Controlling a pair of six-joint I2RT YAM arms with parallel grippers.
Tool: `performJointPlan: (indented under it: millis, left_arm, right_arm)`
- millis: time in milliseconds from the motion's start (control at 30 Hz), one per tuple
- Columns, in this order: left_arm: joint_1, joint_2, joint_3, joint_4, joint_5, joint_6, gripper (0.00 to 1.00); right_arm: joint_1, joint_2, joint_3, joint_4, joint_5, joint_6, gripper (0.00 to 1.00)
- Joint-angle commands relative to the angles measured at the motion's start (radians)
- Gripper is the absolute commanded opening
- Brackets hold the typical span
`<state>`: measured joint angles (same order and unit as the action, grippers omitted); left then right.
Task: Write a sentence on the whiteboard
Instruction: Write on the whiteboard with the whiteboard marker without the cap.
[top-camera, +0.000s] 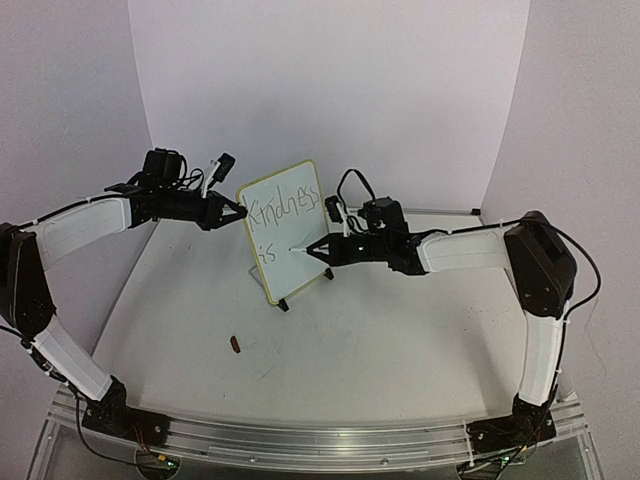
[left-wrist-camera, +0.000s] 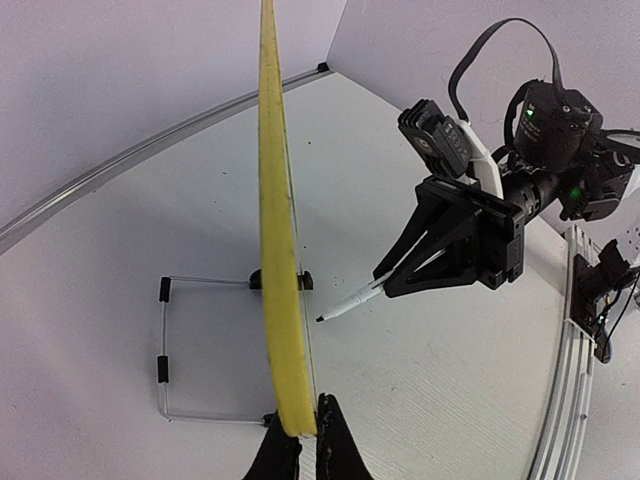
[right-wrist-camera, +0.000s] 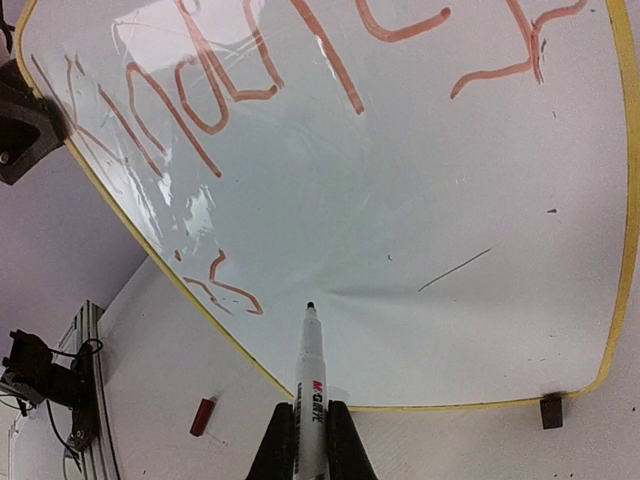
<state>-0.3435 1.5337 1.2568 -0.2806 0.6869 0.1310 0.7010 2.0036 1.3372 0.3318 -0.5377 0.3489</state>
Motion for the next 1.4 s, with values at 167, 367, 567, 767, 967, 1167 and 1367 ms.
performJointPlan:
  millis: [167,367,567,767,967,1167,1367]
  left_arm:
    - [-0.008,-0.003,0.009,-0.063,-0.024,0.034,0.00]
    - [-0.009,-0.001,0.010,-0.063,-0.024,0.034,0.00]
    - [-0.008,-0.001,0.010,-0.063,-0.024,0.034,0.00]
    - [-0.008,-0.003,0.010,-0.063,-0.024,0.034,0.00]
    - [-0.008,-0.004,0.010,-0.063,-0.022,0.034,0.00]
    - [-0.008,-0.003,0.012,-0.063,-0.022,0.034,0.00]
    - [-0.008,-0.001,0.012,-0.063,-0.021,0.034,0.00]
  right_arm:
    - [0.002,0.036,0.068,0.000,0.019,-0.001,0.00]
    - [0.002,0.050,0.087,0.001,0.029,0.006,0.00]
    - [0.002,0.038,0.084,0.013,0.053,0.010,0.00]
    - [0.002,0.022,0.081,0.052,0.073,0.025,0.00]
    - [0.002,0.009,0.073,0.083,0.096,0.035,0.00]
    - [0.002,0.009,0.074,0.093,0.101,0.040,0.00]
    - [0.002,0.005,0.052,0.103,0.131,0.046,0.00]
